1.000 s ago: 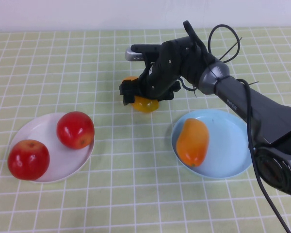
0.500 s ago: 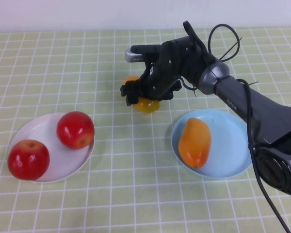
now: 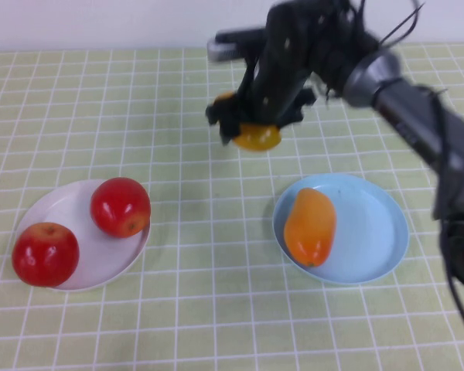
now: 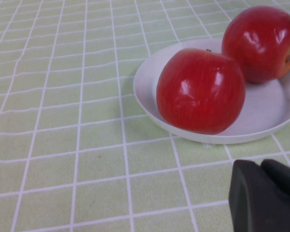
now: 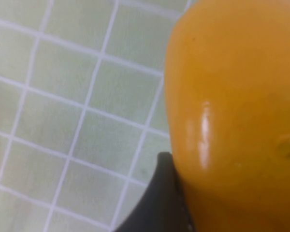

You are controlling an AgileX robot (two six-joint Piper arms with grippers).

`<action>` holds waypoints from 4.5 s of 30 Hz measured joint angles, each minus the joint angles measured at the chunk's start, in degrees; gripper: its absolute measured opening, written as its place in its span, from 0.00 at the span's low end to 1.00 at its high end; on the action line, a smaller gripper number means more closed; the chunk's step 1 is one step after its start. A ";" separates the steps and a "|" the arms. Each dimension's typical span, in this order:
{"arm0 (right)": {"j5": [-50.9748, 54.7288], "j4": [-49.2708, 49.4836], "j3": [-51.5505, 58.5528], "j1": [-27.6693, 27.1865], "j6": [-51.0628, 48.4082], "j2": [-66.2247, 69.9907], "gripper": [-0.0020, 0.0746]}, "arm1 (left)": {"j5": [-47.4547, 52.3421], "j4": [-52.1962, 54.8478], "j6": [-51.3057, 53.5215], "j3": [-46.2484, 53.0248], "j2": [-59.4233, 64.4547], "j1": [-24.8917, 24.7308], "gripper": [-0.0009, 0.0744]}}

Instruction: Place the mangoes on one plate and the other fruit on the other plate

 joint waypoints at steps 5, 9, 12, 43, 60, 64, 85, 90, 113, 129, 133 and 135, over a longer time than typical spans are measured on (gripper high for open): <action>0.52 -2.51 3.97 0.00 0.00 -7.52 0.74 | 0.00 0.00 0.00 0.00 0.00 0.00 0.02; 0.52 -4.80 14.44 0.00 0.11 -16.27 0.74 | 0.00 0.00 0.00 0.00 0.00 0.00 0.02; -1.32 -4.96 27.63 -0.56 1.93 -24.46 0.74 | 0.00 0.00 0.00 0.00 0.00 0.00 0.02; -21.50 4.92 66.09 -9.52 5.06 -32.55 0.92 | 0.00 0.00 0.00 0.00 0.00 0.00 0.02; -7.24 1.06 72.38 -7.40 0.29 -59.70 0.08 | 0.00 0.00 0.00 0.00 0.00 0.00 0.02; -7.72 1.21 77.35 -7.27 -1.50 -67.19 0.02 | 0.00 0.00 0.00 0.00 0.00 0.00 0.02; -18.09 6.74 99.66 -7.39 -11.22 -88.37 0.01 | 0.00 0.00 0.00 0.00 0.00 0.00 0.02; -37.14 5.65 113.30 -11.97 -11.47 -95.56 0.01 | 0.00 0.00 0.00 0.00 0.00 0.00 0.02; -56.19 7.25 142.81 -30.19 -11.69 -137.67 0.01 | 0.00 0.00 0.00 0.00 0.00 0.00 0.02; -53.69 9.44 142.81 -30.19 -19.56 -137.67 0.01 | 0.00 0.00 0.00 0.00 0.00 0.00 0.02; -50.99 9.77 142.94 -30.19 -20.26 -137.67 0.01 | 0.00 0.00 0.00 0.00 0.00 0.00 0.02; -50.78 9.77 142.94 -30.19 -20.40 -137.67 0.01 | 0.00 0.00 0.00 0.00 0.00 0.00 0.02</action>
